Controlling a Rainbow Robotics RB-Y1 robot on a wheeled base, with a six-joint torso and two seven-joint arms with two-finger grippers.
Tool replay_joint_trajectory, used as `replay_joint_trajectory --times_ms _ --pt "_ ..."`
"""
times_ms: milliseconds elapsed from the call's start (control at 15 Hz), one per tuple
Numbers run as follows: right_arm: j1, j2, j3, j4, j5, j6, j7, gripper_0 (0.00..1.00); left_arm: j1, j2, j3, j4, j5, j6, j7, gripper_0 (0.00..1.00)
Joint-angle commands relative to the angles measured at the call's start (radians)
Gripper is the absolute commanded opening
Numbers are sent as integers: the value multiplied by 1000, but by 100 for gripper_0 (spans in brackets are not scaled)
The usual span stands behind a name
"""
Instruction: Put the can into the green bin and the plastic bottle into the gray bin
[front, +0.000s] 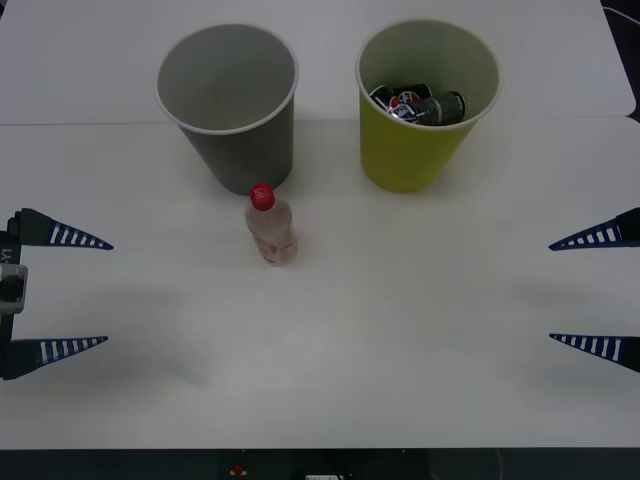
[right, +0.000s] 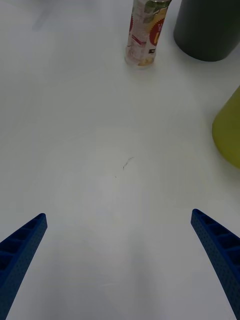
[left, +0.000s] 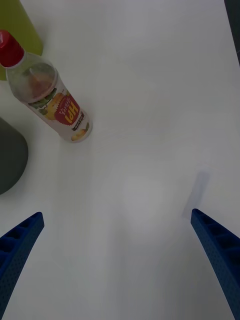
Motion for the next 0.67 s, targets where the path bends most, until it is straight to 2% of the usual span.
replay_joint_trajectory --times_ms 67,400,667 --pt "0 0 0 0 0 0 0 100 4 -2 2 -2 4 5 0 100" --pt "0 0 0 0 0 0 0 100 20 13 7 -30 10 19 29 100" --pt "0 0 0 0 0 0 0 100 20 5 -39 -36 10 25 172 100"
